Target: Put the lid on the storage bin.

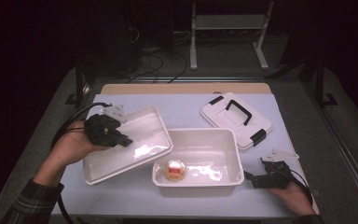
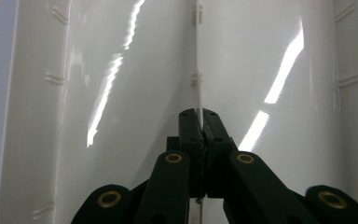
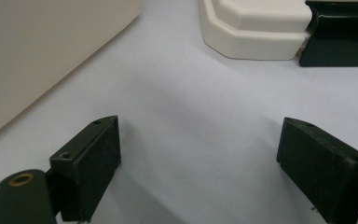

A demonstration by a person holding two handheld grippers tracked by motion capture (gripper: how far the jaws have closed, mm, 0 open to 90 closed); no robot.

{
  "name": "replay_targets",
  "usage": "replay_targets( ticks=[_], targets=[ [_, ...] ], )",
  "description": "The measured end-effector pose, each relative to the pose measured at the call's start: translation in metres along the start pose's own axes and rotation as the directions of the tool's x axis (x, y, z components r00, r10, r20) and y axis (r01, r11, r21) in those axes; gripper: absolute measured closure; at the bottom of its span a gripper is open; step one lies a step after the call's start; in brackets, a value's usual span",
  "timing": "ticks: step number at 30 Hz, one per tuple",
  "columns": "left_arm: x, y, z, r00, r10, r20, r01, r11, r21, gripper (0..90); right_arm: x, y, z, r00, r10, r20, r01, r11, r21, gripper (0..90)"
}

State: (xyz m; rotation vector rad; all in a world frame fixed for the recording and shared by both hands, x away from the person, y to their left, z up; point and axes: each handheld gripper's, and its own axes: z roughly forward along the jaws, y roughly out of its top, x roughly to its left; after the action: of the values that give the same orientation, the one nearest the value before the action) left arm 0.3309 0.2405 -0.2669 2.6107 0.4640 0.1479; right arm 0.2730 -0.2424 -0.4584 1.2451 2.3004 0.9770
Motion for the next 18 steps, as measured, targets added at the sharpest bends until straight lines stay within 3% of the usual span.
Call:
replay_targets(
  ticks=[5,11,18],
  targets=[
    [-0.008,0.026,0.009,0.9978,0.061,0.028,-0.060,0.9981,-0.015,88.6,0.000,0.000,0.000,1.0000,0.001,0.000,-0.001,1.000,0.000,12.9],
    [-0.015,0.046,0.021,0.9934,0.101,0.055,-0.099,0.9947,-0.028,88.6,0.000,0.000,0.000,1.0000,0.002,-0.001,-0.002,1.000,0.000,12.8],
    [-0.029,0.076,0.040,0.9809,0.172,0.091,-0.169,0.9849,-0.037,88.7,0.000,0.000,0.000,1.0000,0.001,-0.001,-0.001,1.000,-0.001,12.8]
  ],
)
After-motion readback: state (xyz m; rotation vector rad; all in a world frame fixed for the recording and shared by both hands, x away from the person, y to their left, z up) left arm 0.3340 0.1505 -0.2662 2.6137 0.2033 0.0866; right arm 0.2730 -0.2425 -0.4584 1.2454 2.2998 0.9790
